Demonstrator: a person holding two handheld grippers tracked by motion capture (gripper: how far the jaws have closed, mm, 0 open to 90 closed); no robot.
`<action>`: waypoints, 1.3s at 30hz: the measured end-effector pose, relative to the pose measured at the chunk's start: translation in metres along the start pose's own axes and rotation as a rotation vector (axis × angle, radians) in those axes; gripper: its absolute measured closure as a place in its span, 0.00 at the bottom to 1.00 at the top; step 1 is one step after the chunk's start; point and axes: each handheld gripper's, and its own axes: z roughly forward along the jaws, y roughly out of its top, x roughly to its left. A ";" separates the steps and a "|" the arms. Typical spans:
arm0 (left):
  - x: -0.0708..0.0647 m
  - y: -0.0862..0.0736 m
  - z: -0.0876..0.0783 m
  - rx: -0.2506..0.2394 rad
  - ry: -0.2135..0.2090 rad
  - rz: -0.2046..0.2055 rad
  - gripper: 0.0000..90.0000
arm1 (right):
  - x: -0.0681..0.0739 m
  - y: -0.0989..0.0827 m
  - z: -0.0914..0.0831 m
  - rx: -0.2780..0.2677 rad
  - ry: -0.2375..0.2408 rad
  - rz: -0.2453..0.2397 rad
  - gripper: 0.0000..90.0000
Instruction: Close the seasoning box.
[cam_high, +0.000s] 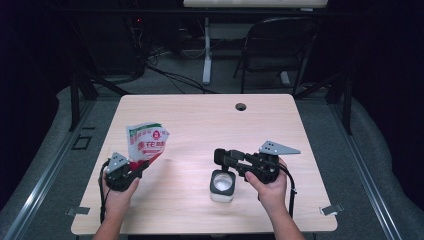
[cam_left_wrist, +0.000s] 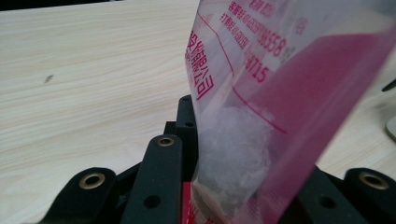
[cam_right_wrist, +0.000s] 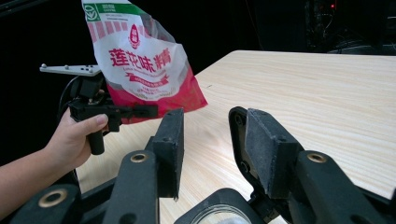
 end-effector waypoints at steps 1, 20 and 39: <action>0.002 0.000 -0.001 -0.005 0.005 -0.010 0.84 | 0.000 0.000 0.000 0.001 -0.002 -0.001 0.63; 0.033 -0.013 -0.006 0.014 0.128 -0.082 0.84 | -0.001 -0.002 0.002 0.012 -0.010 0.003 0.62; 0.049 -0.032 0.007 0.067 0.174 -0.164 0.84 | -0.001 -0.004 0.003 0.020 -0.014 0.007 0.62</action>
